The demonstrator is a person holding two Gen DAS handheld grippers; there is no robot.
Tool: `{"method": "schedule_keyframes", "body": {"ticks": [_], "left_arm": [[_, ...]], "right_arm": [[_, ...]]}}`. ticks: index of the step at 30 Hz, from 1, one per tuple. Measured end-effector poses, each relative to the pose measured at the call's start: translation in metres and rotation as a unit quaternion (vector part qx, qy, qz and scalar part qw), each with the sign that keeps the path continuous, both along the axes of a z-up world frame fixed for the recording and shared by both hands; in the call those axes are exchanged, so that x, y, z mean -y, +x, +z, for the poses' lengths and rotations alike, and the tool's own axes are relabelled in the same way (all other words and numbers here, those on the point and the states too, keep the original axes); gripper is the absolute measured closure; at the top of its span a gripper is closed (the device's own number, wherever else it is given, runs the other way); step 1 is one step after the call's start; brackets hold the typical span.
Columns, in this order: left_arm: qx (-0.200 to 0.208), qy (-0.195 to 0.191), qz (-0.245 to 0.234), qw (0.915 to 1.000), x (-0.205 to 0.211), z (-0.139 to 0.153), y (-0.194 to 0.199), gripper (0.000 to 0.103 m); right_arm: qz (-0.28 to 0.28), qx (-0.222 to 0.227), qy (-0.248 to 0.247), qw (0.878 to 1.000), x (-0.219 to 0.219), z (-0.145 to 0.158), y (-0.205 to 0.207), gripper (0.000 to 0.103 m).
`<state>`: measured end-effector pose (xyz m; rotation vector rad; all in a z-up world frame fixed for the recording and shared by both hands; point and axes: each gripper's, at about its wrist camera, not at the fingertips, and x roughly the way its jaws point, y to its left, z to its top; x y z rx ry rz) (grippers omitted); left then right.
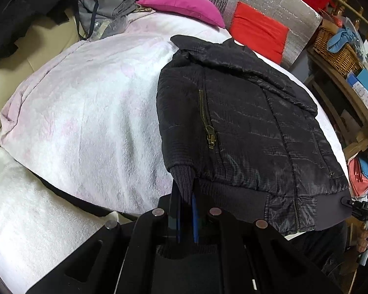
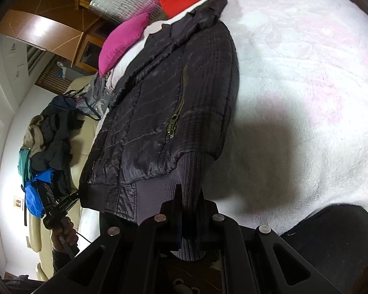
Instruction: Fold large clothes
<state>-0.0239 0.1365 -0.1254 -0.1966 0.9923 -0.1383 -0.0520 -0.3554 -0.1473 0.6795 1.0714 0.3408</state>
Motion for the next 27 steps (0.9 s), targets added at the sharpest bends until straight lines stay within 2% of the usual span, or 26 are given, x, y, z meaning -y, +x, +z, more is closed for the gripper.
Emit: {"method": "schedule_keyframes", "body": {"ticks": [13,27], "left_arm": [[0.002,-0.021,0.008,0.9997,-0.006,0.004,-0.005,0.096],[0.023,-0.045,0.008,0.9987,-0.012,0.026,0.006,0.096]], "right_arm": [[-0.004,0.015,0.045,0.999,0.006,-0.002,-0.004,0.095],[-0.005,0.049,0.063,0.997,0.011,0.028,0.0,0.095]]}}
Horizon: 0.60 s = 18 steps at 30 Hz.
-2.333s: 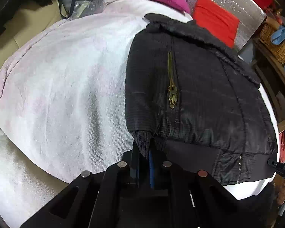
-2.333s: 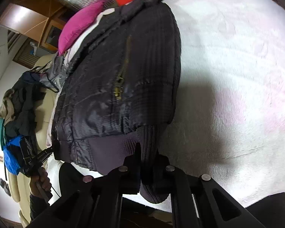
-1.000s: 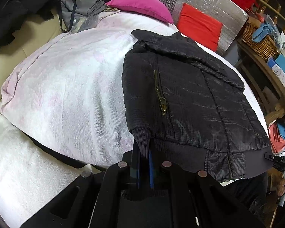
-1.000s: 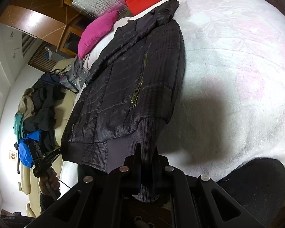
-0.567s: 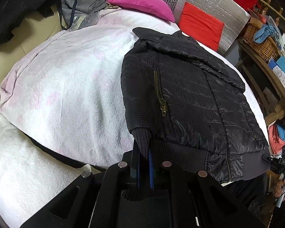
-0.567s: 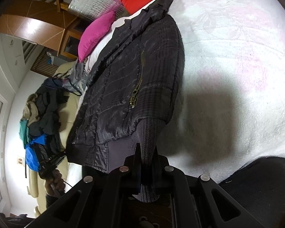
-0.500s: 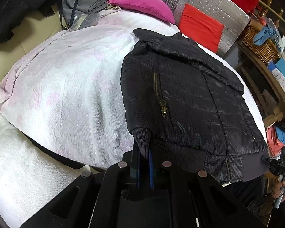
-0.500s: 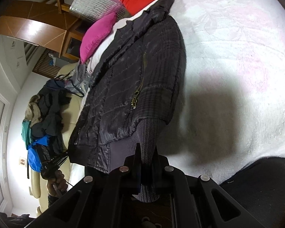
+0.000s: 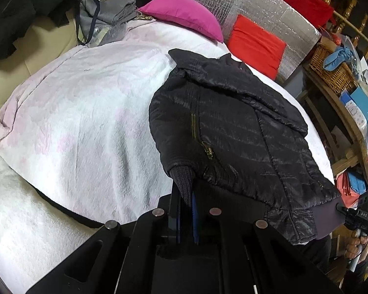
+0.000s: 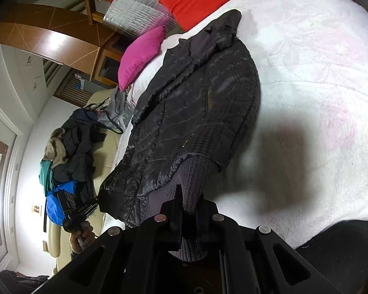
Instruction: Fold large clothes
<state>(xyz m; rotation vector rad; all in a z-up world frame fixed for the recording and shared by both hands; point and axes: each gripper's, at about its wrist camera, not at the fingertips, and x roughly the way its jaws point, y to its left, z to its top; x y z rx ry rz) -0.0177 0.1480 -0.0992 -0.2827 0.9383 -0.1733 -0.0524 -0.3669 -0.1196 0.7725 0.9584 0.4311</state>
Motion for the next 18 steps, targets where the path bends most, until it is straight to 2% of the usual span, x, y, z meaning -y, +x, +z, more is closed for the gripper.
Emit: {"method": "schedule_keyframes", "body": {"ticks": [8,18], "left_arm": [[0.016,-0.007,0.001,0.9999,0.0,0.013,0.001,0.096],[0.011,-0.013,0.003,0.9998,-0.002,0.011,0.005,0.096]], "right_arm": [[-0.004,0.021,0.011,1.0,0.002,0.014,0.006,0.095],[-0.005,0.023,0.019,1.0,0.004,0.014,0.012,0.095]]}}
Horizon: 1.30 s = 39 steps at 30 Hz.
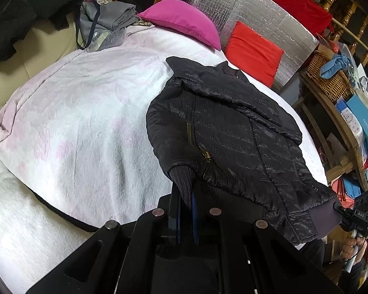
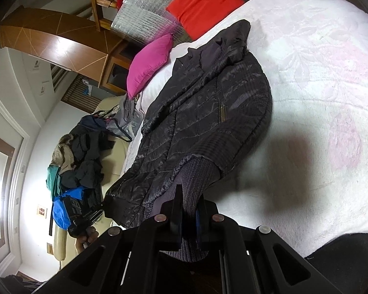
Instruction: Fold large clothes
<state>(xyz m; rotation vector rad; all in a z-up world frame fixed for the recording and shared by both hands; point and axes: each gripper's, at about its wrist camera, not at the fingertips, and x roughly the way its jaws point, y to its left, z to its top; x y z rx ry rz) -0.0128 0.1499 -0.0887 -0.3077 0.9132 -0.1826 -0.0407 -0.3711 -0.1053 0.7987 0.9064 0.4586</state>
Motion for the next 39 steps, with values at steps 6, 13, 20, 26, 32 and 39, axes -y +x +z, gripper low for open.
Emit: {"method": "schedule_keyframes", "body": {"ticks": [6,13,20,26,32,39], "left_arm": [[-0.004,0.014,0.006,0.9999,0.007,0.009,0.009,0.096],[0.004,0.047,0.028,0.9985,0.023,0.02,0.02,0.096],[0.011,0.048,0.028,0.9984,0.026,0.029,0.027,0.096],[0.018,0.052,0.026,0.9981,0.029,0.034,0.032,0.096],[0.021,0.052,0.026,0.9981,0.027,0.035,0.035,0.096],[0.02,0.05,0.026,0.9982,0.025,0.034,0.037,0.096]], "right_arm": [[0.004,0.009,0.007,1.0,0.002,0.005,0.007,0.095],[0.004,0.014,0.003,1.0,-0.001,0.014,0.023,0.095],[0.002,0.019,-0.002,1.0,-0.003,0.023,0.03,0.095],[0.004,0.024,-0.012,1.0,-0.005,0.032,0.037,0.095],[0.002,0.028,-0.017,0.999,-0.005,0.037,0.04,0.095],[0.0,0.027,-0.018,0.999,-0.004,0.037,0.043,0.095]]}}
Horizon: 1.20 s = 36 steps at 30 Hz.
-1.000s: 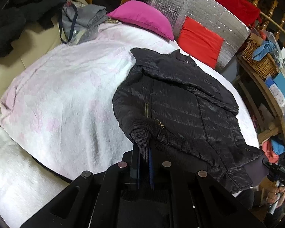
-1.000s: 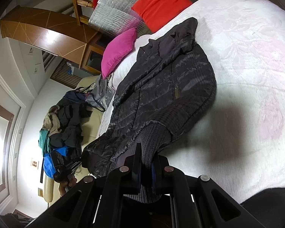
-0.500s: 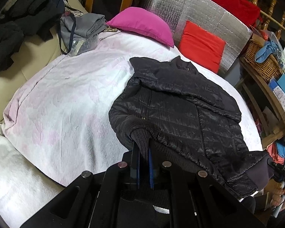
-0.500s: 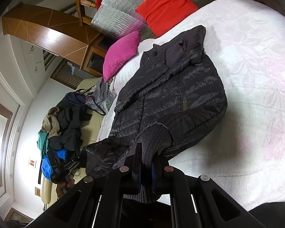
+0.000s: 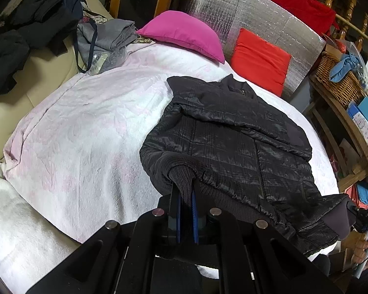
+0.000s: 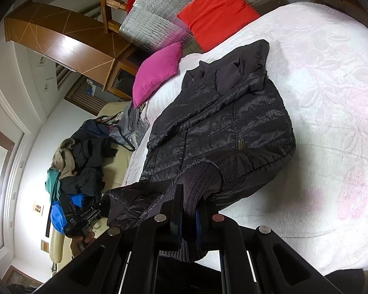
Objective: Fold large clothes
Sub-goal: 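Hold the ribbed band down on the jacket with the right gripper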
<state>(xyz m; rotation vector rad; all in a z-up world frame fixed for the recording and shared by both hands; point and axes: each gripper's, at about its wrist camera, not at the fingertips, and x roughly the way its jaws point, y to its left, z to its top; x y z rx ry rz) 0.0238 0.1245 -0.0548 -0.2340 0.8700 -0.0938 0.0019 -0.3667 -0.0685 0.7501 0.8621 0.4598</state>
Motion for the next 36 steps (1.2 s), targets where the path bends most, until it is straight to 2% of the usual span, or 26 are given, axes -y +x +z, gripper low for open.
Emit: {"method": "schedule_keyframes", "body": {"ticks": [36], "left_arm": [[0.006,0.015,-0.008,0.9998,0.009,0.006,0.022,0.095]], "right_arm": [[-0.012,0.004,0.006,1.0,0.005,0.003,0.021,0.095]]}}
